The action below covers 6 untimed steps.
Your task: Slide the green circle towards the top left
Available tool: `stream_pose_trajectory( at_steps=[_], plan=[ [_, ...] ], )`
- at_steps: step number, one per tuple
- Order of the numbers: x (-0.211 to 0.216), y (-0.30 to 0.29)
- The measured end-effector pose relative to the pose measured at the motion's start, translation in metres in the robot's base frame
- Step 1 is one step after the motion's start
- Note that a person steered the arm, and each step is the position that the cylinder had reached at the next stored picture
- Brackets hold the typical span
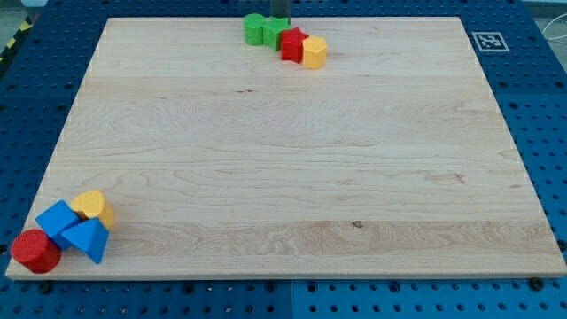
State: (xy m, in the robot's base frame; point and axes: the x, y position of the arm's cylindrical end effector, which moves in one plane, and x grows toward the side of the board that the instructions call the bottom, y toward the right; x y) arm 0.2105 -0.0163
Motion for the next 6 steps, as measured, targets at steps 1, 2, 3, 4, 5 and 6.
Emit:
stream_pose_trajectory(
  at_steps=[1, 2, 3, 4, 5, 6],
  plan=[
    [0.001, -0.007],
    [0.009, -0.017],
    [0.009, -0.017],
    [0.006, -0.018],
    [0.012, -0.028],
    [0.034, -0.04]
  ],
)
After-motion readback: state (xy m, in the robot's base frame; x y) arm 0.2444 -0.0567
